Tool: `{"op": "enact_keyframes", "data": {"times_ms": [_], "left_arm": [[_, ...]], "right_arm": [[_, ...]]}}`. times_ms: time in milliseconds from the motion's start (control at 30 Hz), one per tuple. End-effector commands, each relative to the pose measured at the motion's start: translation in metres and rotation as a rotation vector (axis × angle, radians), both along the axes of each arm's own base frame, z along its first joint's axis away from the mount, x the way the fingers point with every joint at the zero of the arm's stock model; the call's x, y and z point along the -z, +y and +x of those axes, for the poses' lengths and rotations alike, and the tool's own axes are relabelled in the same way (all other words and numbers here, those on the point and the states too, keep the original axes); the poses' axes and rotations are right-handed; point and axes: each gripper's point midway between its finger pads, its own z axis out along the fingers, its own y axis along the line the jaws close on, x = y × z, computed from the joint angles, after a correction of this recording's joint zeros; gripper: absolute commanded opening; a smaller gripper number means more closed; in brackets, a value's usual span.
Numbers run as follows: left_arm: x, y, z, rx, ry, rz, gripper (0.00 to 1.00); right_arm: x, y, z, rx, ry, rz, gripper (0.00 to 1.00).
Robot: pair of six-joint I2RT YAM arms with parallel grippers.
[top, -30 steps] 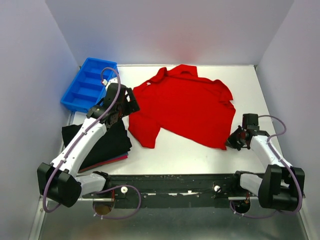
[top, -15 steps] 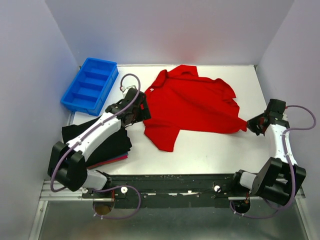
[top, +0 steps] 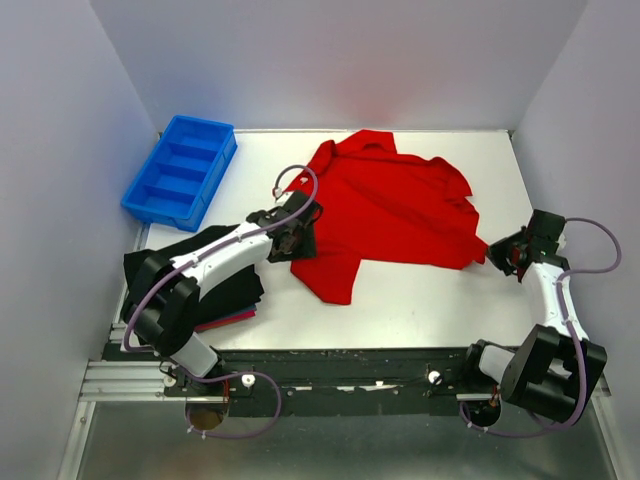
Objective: Fold and stack the t-shirts
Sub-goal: Flatten out the tshirt
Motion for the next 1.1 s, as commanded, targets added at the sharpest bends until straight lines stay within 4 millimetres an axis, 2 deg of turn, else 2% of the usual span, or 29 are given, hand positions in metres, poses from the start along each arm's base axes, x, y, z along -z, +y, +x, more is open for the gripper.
{"op": "enact_keyframes", "data": {"times_ms": [0,233,433,633,667,733,767,900,967,1067], "left_arm": [[0.014,0.011,-0.018,-0.015,0.033,0.053,0.73],[0.036,0.016,-0.02,-0.024,0.072,0.116,0.71],[0.055,-0.007,-0.02,0.044,0.119,0.054,0.51],[0.063,-0.009,-0.02,0.049,0.141,0.069,0.34],[0.061,-0.007,-0.02,0.049,0.126,0.079,0.29],[0.052,-0.005,-0.019,0.039,0.086,0.088,0.05],[0.042,-0.005,-0.017,0.033,0.058,0.081,0.0],[0.013,-0.023,-0.013,0.069,0.028,0.045,0.0],[-0.003,-0.041,-0.006,0.102,0.014,0.013,0.0],[-0.017,-0.062,0.016,0.129,-0.021,-0.008,0.0]], "right_arm": [[-0.003,0.004,0.007,-0.02,-0.049,0.012,0.01],[0.0,0.009,0.007,-0.035,-0.053,0.036,0.01],[0.002,0.009,0.005,-0.032,-0.057,0.035,0.01],[-0.001,0.01,0.006,-0.038,-0.07,0.033,0.01],[-0.001,0.01,0.005,-0.039,-0.071,0.032,0.01],[-0.001,0.01,0.005,-0.038,-0.072,0.033,0.01],[-0.001,0.011,0.005,-0.04,-0.072,0.033,0.01],[0.002,0.012,0.006,-0.044,-0.07,0.045,0.01],[0.001,0.013,0.007,-0.047,-0.074,0.049,0.01],[0.003,0.013,0.006,-0.049,-0.07,0.051,0.01]]}}
